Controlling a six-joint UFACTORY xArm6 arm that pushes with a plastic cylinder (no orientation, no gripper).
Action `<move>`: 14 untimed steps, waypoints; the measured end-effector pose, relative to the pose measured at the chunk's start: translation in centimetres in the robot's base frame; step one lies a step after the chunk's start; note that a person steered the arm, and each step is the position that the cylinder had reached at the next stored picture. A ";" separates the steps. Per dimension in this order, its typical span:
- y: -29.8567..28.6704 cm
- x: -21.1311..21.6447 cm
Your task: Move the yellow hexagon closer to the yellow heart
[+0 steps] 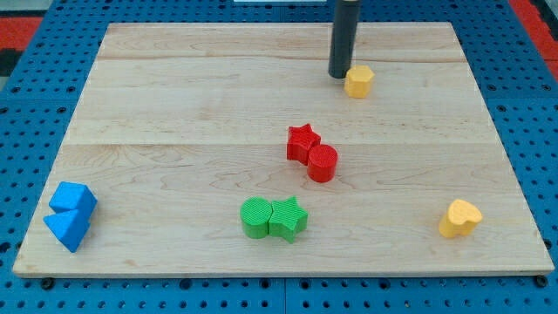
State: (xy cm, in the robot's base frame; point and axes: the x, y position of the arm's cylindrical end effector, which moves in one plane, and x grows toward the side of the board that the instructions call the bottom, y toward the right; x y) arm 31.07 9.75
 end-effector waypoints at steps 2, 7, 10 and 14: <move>6.3 0.5; 4.2 8.1; 4.2 18.0; 4.0 24.0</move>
